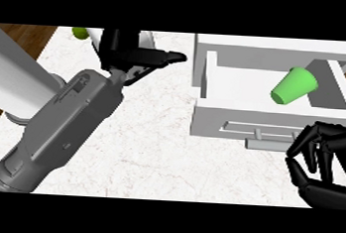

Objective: Pick up the cup, place it into the drawer and close the drawer

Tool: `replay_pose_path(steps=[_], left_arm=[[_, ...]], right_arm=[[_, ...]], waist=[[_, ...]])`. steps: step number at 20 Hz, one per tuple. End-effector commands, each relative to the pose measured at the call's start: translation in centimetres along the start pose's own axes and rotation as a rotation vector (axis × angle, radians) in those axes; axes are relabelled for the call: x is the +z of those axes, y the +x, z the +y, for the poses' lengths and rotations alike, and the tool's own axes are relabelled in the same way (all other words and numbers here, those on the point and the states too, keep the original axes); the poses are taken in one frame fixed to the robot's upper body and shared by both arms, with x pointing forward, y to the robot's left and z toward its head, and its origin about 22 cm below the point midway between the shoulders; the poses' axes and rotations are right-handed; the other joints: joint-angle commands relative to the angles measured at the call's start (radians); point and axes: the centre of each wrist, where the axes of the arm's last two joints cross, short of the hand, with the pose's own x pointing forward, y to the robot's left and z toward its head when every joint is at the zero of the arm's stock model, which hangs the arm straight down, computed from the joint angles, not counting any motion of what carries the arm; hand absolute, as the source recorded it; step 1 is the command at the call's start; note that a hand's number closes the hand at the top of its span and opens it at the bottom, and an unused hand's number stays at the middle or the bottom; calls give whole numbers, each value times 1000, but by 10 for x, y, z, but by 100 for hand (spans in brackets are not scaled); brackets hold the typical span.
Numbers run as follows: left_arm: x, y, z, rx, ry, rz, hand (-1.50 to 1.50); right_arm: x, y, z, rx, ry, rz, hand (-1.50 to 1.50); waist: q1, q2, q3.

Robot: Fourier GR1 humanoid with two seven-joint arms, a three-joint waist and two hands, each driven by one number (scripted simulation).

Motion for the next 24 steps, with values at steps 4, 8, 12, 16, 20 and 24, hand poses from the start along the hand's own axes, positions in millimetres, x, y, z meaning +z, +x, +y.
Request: replay_pose_path(steps=[4,8,12,16,20,24], left_arm=[[62,14,59,29,35,17,-150],[87,18,96,2,47,30,-150],[100,14,105,45,37,39,-150],[118,30,136,10,48,19,-150],[142,17,155,14,54,23,-150],[152,33,173,16,62,31,-150]], right_arm=[[-4,-6,2,93,-7,86,150],[-17,-18,22,212,64,103,150],[-17,-37,30,462,205,96,150],[-26,-59,43,576,225,139,150],[-50,-84,51,600,223,139,150],[-37,-131,61,632,237,196,-150]], waist=[[-7,3,0],[-6,6,0],[8,7,1],[2,7,1],[-17,10,0],[-15,10,1]])
